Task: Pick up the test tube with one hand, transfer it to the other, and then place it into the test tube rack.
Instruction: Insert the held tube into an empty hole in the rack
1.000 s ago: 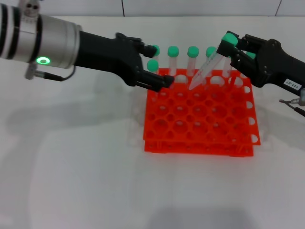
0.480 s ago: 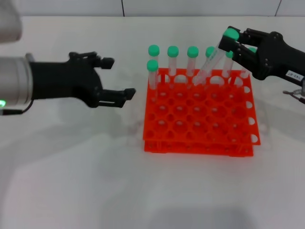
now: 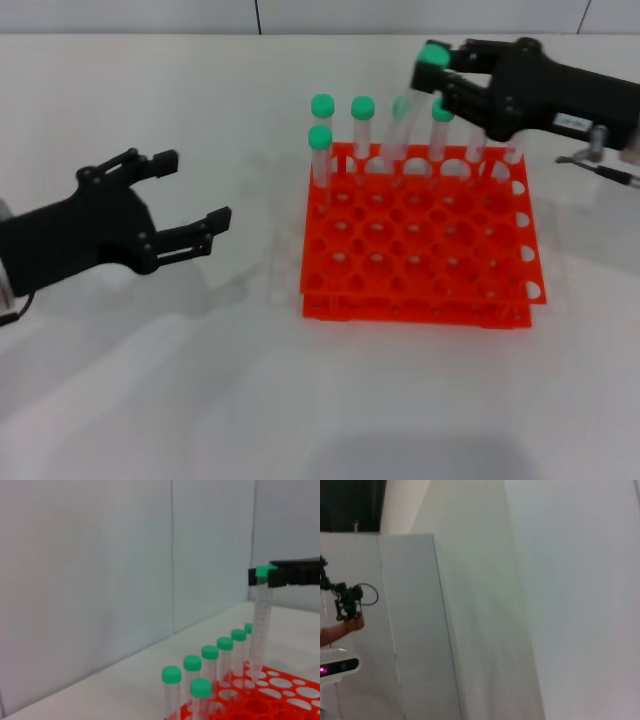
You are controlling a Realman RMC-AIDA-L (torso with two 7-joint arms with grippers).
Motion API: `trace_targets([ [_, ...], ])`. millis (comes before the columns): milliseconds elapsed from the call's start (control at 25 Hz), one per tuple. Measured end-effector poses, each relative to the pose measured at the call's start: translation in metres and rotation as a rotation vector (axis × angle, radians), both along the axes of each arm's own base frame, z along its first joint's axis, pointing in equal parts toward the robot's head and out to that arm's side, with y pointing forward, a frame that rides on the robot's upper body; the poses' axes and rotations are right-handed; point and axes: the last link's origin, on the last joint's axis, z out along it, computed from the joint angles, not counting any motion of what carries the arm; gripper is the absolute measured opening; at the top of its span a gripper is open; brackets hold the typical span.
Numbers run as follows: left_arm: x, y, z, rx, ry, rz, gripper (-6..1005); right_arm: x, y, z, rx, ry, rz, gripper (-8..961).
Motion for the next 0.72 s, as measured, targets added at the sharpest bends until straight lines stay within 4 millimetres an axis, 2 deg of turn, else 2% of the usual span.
trace_targets([
  [320,-0.032,-0.012,-0.006,0.035,-0.040,0.082,894,-0.028,0.013,-0.027,-0.045,-0.068,0.035,246],
  [720,-0.052,-0.024,-0.011,0.074,-0.041,0.102,894,-0.031,0.022,-0.036,-0.009,-0.081,0.005,246],
])
